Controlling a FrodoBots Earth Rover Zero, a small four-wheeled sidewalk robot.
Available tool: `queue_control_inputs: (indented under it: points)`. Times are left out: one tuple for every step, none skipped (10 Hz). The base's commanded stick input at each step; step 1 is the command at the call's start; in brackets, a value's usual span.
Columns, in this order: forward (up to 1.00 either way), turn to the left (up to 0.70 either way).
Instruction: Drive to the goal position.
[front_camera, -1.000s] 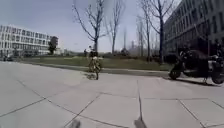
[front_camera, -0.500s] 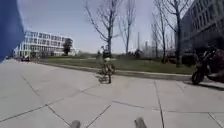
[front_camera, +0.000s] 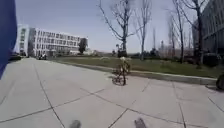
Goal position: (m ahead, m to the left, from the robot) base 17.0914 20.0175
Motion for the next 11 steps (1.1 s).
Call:
queue_control_inputs:
  points:
    - [-0.52, 0.33]
    - [-0.61, 0.17]
    - [-0.7, 0.01]
    - [-0.7, 0.0]
    - [-0.7, 0.0]
    - [-0.7, 0.0]
    - [-0.7, 0.0]
    - [-0.7, 0.0]
    - [-0.7, 0.0]
    - [-0.12, 0.0]
    - [0.31, 0.16]
